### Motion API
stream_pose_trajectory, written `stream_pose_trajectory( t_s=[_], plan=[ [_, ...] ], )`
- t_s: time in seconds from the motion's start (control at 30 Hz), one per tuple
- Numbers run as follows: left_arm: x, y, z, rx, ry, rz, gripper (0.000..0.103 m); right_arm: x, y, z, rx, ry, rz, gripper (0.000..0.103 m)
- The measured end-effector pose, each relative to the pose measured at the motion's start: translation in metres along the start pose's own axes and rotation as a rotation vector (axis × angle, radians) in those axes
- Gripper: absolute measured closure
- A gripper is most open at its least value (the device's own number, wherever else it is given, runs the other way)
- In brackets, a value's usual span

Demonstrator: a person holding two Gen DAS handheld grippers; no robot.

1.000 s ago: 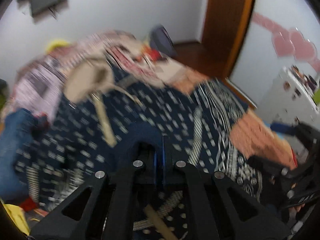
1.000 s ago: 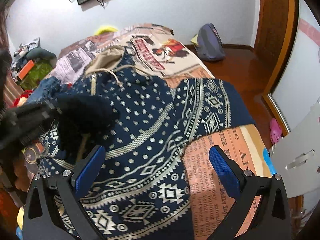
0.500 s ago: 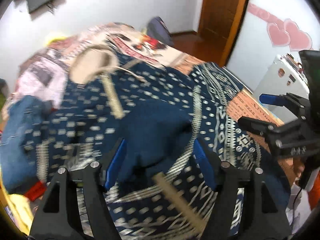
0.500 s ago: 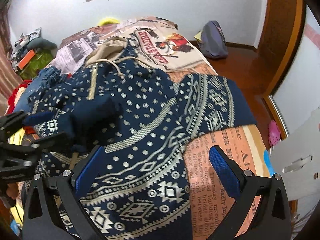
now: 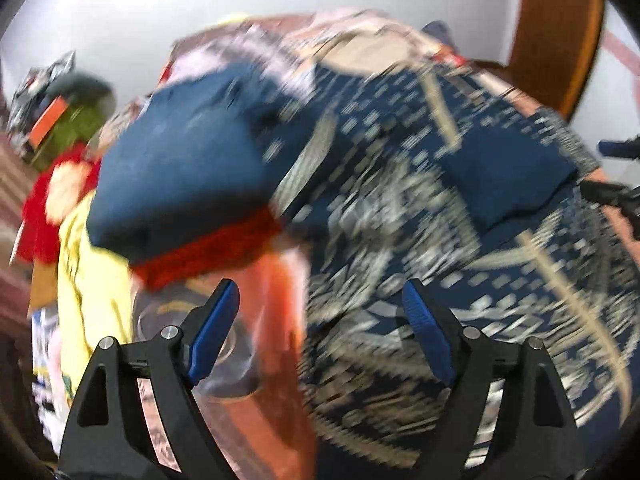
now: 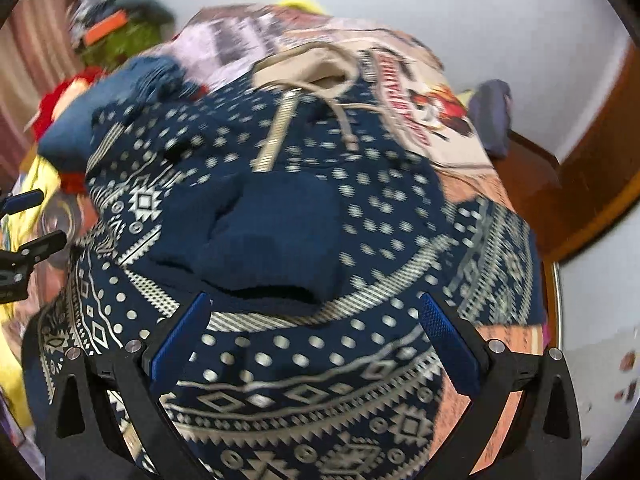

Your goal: Fold large clothes

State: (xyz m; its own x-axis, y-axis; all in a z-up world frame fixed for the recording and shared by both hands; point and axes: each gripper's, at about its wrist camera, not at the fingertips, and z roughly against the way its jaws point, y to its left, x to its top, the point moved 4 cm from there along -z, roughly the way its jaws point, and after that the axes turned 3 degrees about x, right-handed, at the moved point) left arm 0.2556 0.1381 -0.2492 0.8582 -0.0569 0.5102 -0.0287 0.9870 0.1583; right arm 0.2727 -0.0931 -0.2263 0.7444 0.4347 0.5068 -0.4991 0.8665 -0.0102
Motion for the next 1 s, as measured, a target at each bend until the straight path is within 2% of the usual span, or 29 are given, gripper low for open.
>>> stream_pose_trajectory(
  t_s=[0.17, 0.27, 0.37, 0.43, 0.47, 0.63, 0.67, 0.73, 0.77, 0.8, 0.87, 0.93, 1.0],
  plan=[
    [-0.020, 0.013, -0.022, -0.005, 0.040, 0.048, 0.020, 0.012, 0.033, -0.019, 0.035, 0.030, 0.115, 0.002],
    [-0.025, 0.014, -0.037, -0.013, 0.069, 0.062, 0.020, 0.016, 0.047, -0.036, 0.015, 0.045, 0.166, 0.004],
    [-0.026, 0.012, -0.050, -0.029, 0.087, 0.064, 0.020, 0.017, 0.053, -0.053, 0.015, 0.081, 0.202, 0.023],
    [-0.028, 0.013, -0.054, -0.029, 0.081, 0.063, 0.020, 0.016, 0.055, -0.064, 0.036, 0.115, 0.203, 0.028],
    [-0.027, 0.013, -0.056, -0.024, 0.073, 0.060, 0.020, 0.016, 0.056, -0.066, 0.053, 0.121, 0.203, 0.035],
    [-0.019, 0.009, -0.060, -0.015, 0.034, 0.037, 0.020, 0.016, 0.066, -0.068, 0.112, 0.122, 0.238, 0.052],
    [-0.017, 0.007, -0.061, -0.013, 0.022, 0.031, 0.022, 0.017, 0.069, -0.068, 0.122, 0.122, 0.249, 0.059],
    [-0.013, 0.002, -0.062, -0.035, 0.008, 0.023, 0.038, 0.019, 0.074, -0.069, 0.119, 0.116, 0.270, 0.063],
    [-0.010, -0.003, -0.062, -0.061, -0.004, 0.013, 0.053, 0.020, 0.075, -0.070, 0.119, 0.109, 0.276, 0.071],
    [-0.008, -0.007, -0.063, -0.076, -0.009, 0.006, 0.072, 0.022, 0.075, -0.070, 0.112, 0.105, 0.277, 0.086],
    [-0.008, -0.010, -0.063, -0.103, -0.001, 0.014, 0.090, 0.031, 0.070, -0.070, 0.109, 0.098, 0.249, 0.091],
    [-0.004, -0.011, -0.063, -0.090, -0.004, 0.039, 0.092, 0.043, 0.060, -0.057, 0.122, 0.052, 0.205, 0.093],
    [-0.002, -0.006, -0.055, -0.085, -0.020, 0.076, 0.093, 0.061, 0.043, -0.032, 0.099, -0.034, 0.152, 0.093]
  ],
)
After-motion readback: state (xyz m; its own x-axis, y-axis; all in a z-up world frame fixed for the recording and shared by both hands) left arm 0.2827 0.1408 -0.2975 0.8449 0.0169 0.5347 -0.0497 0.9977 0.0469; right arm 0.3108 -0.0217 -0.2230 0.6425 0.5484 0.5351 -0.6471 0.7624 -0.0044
